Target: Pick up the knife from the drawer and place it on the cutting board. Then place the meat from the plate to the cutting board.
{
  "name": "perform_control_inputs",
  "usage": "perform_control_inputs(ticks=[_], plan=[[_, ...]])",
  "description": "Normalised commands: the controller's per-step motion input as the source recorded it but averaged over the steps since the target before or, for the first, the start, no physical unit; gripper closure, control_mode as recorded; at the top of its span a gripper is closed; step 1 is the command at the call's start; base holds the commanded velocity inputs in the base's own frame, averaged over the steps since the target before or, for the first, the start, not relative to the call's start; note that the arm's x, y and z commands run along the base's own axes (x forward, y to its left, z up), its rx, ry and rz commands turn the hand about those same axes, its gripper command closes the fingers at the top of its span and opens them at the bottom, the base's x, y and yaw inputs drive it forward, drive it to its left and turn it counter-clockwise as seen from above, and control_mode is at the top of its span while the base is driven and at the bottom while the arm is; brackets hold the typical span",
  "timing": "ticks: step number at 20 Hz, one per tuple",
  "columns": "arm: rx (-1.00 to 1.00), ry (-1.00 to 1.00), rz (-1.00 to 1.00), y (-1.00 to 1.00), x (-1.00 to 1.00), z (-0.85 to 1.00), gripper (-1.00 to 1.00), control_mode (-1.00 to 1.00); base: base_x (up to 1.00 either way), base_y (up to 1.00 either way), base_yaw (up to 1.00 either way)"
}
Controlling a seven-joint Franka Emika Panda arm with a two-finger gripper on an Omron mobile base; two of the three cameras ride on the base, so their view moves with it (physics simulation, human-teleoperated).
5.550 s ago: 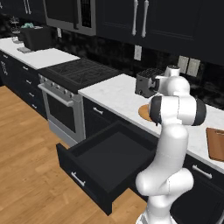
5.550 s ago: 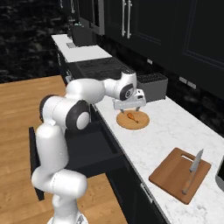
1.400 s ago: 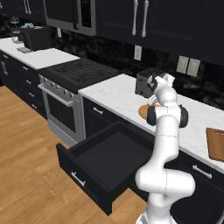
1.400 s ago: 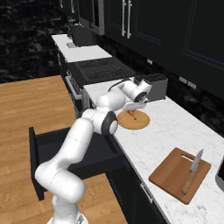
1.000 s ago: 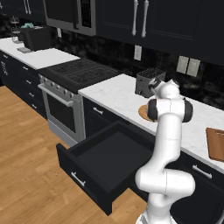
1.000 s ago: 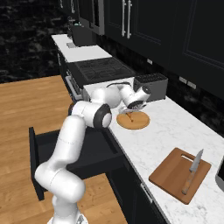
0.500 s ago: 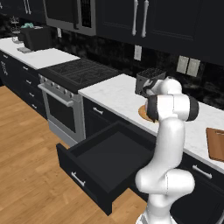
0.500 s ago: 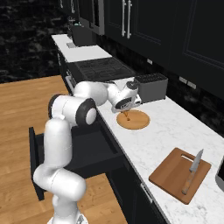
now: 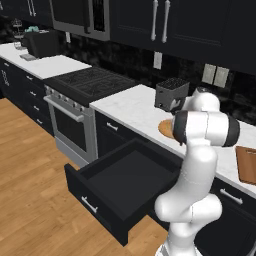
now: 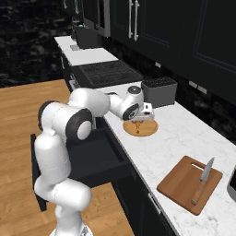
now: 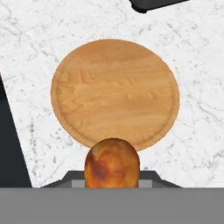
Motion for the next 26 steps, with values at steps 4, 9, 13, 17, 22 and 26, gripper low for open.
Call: perform_control_inputs(ticks=[4,9,13,17,22,26], plan=[[0.0,0.0,-0.51,-0.53,-0.86,0.22,1.0,-1.0,0.0,0.0,0.0],[0.05,0.04,-0.56,-0.59,-0.66,0.25,1.0,-1.0,0.0,0.0,0.0],[0.14,0.09,-0.58,-0.58,-0.53,0.47,1.0,-1.0,0.0,0.0,0.0],[0.21,0.13,-0.52,-0.74,-0.49,0.46,1.0,-1.0,0.0,0.0,0.0],[0.27,0.11,-0.3,-0.68,-0.49,0.22,1.0,-1.0,0.0,0.0,0.0],[0.24,-0.02,-0.09,-0.52,-0.51,-0.33,1.0,-1.0,0.0,0.0,0.0]])
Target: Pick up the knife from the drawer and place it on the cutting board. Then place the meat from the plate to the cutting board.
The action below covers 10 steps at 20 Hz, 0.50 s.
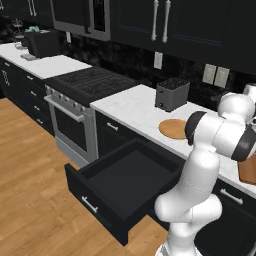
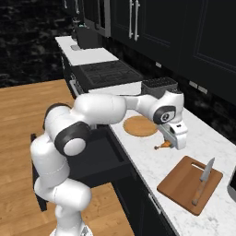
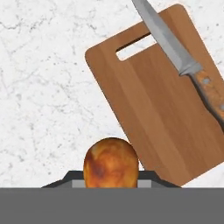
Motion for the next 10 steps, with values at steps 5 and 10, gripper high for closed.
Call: perform_control_inputs(ticks=[5,10], plan=[[0.08,-0.03,0.0,-0.41,-0.39,-0.23,1.0,-1.0,0.0,0.0,0.0],[0.01,0.06,0.08,-0.15,-0.25,-0.23,1.0,-1.0,0.0,0.0,0.0]])
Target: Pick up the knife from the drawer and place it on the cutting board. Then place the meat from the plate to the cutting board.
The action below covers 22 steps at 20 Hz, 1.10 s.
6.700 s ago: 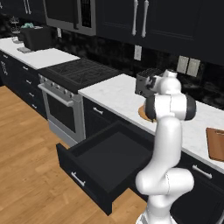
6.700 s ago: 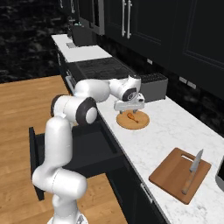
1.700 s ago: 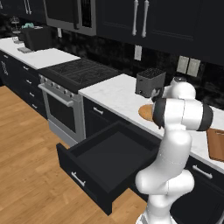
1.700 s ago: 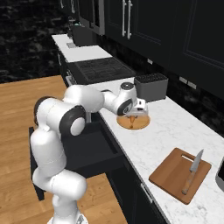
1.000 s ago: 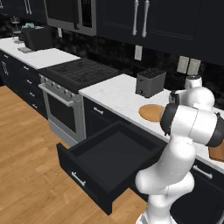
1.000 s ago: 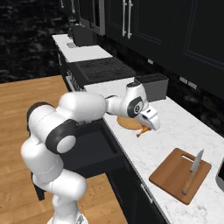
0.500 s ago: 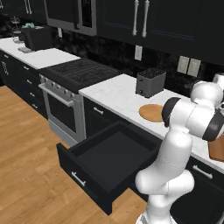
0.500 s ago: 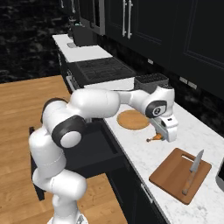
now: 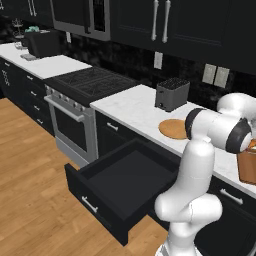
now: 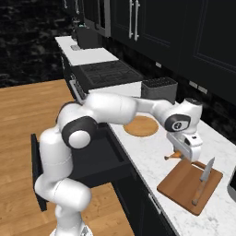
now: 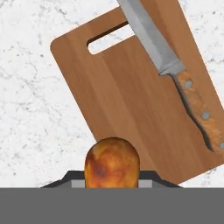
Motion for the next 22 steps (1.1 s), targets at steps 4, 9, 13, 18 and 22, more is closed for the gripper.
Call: perform_control_inputs(ticks=[4,9,13,18,22], plan=[[-0.02,0.01,0.18,-0.03,-0.31,-0.23,1.0,-1.0,0.0,0.0,0.0],[-0.01,0.01,0.19,-0.04,-0.24,-0.31,1.0,-1.0,0.0,0.0,0.0],[0.0,0.0,0.29,-0.21,0.0,-0.33,1.0,-1.0,0.0,0.0,0.0],[0.0,0.0,0.26,-0.11,0.0,-0.41,1.0,-1.0,0.0,0.0,0.0],[0.0,0.01,0.15,0.0,-0.01,-0.32,1.0,-1.0,0.0,0.0,0.0]])
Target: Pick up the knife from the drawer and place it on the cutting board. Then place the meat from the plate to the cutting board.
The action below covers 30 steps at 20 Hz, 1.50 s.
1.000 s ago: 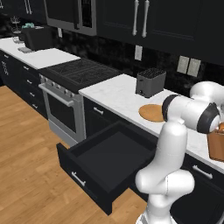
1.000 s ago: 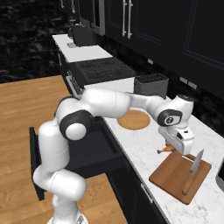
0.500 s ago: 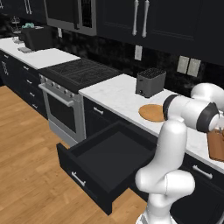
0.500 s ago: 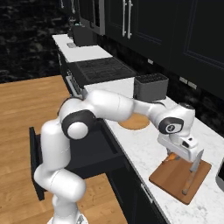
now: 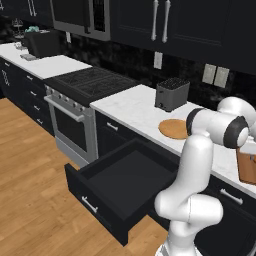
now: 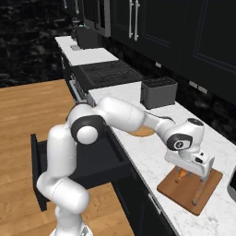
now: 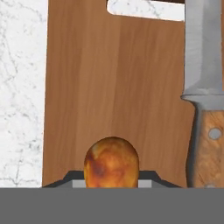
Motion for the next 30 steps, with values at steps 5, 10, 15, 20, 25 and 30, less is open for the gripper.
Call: perform_control_inputs(ticks=[5,10,15,20,25,30], plan=[[0.0,0.04,0.05,0.0,0.0,-0.06,1.0,-1.0,0.0,0.0,0.0],[0.0,0.06,0.02,0.0,0.0,-0.01,-1.0,-1.0,0.0,0.0,0.0],[0.0,0.04,0.01,0.0,0.0,0.0,-1.0,-1.0,0.0,0.0,0.0],[0.0,0.0,0.0,0.0,0.0,0.0,-1.0,-1.0,0.0,0.0,0.0],[-0.01,-0.02,0.0,0.0,-0.04,0.12,-1.0,-1.0,0.0,0.0,0.0],[0.0,-0.14,0.0,0.34,0.03,0.5,-1.0,-1.0,0.0,0.0,0.0]])
